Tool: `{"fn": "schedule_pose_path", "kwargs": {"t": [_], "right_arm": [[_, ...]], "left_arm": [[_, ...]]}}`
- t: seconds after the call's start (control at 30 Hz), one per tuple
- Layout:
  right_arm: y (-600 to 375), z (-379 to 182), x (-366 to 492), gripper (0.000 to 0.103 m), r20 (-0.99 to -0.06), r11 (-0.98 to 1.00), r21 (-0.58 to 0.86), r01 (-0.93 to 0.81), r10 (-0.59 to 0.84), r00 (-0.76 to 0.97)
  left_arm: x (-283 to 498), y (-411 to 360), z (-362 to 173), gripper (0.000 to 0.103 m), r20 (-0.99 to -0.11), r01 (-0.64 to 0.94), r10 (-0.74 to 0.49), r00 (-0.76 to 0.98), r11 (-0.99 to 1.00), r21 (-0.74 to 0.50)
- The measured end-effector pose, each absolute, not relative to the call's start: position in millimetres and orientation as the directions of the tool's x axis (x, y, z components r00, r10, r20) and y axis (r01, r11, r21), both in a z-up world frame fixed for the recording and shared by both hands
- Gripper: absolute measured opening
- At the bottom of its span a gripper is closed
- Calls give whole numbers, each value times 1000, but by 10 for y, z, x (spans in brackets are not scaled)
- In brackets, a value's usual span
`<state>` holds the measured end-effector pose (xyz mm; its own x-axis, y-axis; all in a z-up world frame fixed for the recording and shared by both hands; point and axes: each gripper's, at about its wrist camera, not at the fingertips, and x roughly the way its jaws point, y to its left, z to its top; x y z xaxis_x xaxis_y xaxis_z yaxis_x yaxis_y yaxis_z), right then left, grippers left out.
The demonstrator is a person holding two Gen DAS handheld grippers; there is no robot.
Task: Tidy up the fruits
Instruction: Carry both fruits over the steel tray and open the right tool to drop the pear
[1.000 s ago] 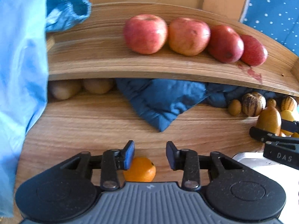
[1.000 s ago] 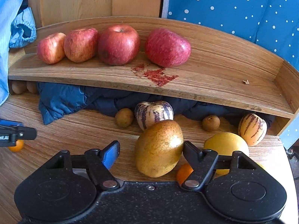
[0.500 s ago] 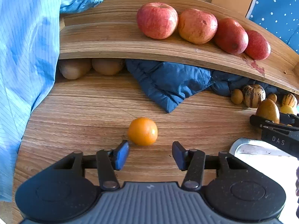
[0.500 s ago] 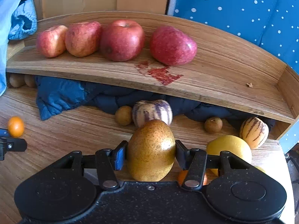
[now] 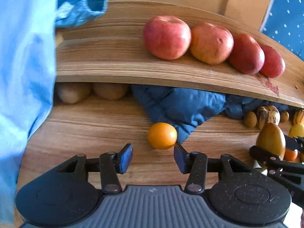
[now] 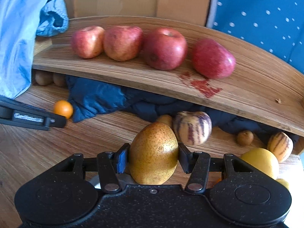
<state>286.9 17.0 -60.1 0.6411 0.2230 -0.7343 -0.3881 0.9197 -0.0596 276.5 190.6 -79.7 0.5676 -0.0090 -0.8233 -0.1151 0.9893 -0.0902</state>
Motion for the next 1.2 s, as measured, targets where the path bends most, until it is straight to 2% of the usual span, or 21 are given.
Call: {"fn": "schedule_pose_path", "kwargs": {"t": [0.17, 0.27, 0.57, 0.8, 1.2], "right_arm": [[247, -592, 2881, 55, -735, 911, -60, -408, 236, 635], [259, -590, 2884, 55, -736, 910, -59, -410, 238, 633], [263, -531, 2826, 55, -721, 911, -42, -410, 256, 643], [85, -364, 2617, 55, -690, 931, -35, -364, 241, 682], [-558, -269, 1961, 55, -686, 992, -65, -109, 35, 726]], "left_arm": [[2882, 1881, -805, 53, -817, -91, -29, 576, 991, -99], [2941, 1874, -812, 39, -822, -76, -42, 568, 992, -103], [2934, 1865, -774, 37, -818, -59, -67, 572, 991, -123], [2811, 1660, -599, 37, -795, 19, -141, 589, 987, -160], [2565, 927, -483, 37, -780, 274, -339, 526, 936, -222]]}}
